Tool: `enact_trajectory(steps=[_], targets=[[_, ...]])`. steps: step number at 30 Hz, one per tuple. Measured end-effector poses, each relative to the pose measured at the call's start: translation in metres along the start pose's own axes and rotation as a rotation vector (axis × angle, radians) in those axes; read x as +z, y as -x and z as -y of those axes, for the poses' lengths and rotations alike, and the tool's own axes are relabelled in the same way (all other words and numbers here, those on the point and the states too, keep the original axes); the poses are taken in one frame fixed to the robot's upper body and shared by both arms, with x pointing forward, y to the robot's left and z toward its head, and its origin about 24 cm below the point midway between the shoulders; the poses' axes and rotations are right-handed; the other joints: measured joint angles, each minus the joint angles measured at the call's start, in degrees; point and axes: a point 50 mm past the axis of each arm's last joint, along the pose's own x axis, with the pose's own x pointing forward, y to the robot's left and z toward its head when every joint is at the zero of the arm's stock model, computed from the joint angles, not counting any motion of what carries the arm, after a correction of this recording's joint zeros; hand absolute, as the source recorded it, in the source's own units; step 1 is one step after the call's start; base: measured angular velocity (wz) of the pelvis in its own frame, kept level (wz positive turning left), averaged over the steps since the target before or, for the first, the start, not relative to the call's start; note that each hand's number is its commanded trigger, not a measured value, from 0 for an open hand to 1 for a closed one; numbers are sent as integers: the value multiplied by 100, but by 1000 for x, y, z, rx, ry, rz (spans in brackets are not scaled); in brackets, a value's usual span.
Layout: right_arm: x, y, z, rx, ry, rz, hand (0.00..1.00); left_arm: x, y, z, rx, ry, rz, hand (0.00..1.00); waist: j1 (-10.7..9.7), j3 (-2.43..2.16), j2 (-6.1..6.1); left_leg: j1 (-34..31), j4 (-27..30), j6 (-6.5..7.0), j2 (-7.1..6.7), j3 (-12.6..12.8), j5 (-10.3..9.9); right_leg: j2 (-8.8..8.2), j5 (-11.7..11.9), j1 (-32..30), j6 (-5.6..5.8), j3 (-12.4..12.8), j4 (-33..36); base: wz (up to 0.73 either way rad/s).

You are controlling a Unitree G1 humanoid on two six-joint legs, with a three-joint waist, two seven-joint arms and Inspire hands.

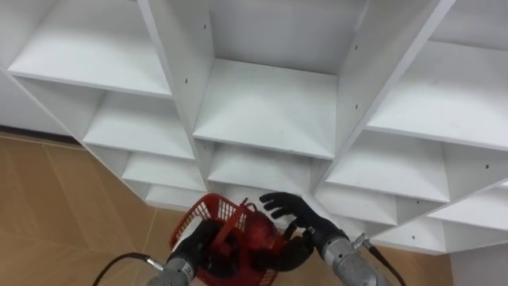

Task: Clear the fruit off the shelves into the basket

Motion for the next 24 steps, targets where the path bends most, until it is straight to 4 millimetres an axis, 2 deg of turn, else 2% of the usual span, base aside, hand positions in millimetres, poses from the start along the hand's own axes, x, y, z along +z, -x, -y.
enact_trajectory(steps=[11, 24], targets=[[1, -1, -2, 16, -2, 3, 0, 1, 0, 1, -16, -11, 8, 100, -108, 1, -17, -8, 32, 0, -2, -33, 0, -2, -24, 0, -7, -2, 37, 0], [1, 0, -2, 24, 1, 3, 0, 3, 0, 4, -25, -15, 13, 100, -107, -1, -14, -16, 30, 0, -2, -51, -1, 3, -29, -4, -7, -5, 47, 0]])
